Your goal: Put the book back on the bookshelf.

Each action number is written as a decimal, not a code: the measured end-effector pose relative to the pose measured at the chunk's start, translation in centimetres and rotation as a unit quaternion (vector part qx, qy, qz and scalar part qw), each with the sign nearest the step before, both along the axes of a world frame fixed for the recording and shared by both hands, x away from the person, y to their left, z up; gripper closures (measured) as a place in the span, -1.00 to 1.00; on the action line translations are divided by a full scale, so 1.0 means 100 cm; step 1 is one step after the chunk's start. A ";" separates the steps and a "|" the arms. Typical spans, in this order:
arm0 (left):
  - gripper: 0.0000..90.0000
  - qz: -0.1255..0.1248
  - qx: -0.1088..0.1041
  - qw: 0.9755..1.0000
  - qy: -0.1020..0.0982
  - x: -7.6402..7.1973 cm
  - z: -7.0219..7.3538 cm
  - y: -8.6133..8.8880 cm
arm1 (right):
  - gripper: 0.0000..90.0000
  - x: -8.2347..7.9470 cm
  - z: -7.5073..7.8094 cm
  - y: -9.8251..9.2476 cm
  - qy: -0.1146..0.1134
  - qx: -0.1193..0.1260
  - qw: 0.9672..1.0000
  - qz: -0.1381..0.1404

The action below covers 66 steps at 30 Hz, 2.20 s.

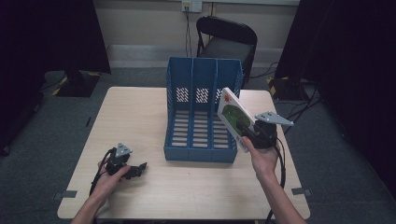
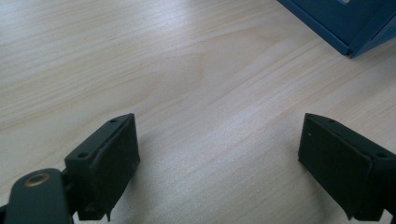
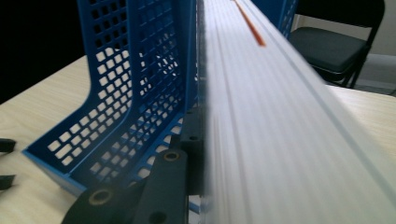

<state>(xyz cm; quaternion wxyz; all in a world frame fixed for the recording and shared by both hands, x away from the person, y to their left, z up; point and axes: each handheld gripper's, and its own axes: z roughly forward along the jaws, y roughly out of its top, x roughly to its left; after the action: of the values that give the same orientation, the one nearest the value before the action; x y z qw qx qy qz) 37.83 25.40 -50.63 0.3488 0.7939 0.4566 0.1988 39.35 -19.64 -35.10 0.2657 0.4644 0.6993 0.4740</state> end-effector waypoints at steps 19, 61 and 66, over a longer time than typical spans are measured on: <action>-0.74 0.000 0.000 1.000 0.000 0.000 0.000 0.000 | 0.70 0.043 -0.020 0.028 0.021 -0.001 0.999 -0.047; -0.75 0.000 0.000 1.000 0.001 0.000 0.000 -0.001 | 0.68 0.064 -0.079 0.040 0.079 -0.022 0.995 -0.065; -0.76 -0.001 0.000 1.000 0.001 0.000 0.000 -0.001 | 0.66 0.055 -0.080 0.034 0.073 -0.007 0.995 -0.061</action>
<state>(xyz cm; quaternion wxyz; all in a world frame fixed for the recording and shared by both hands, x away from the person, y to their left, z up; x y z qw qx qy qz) 37.86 25.33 -50.64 0.3482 0.7946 0.4563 0.1980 44.85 -16.19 -43.10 0.2460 0.5378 0.6905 0.4165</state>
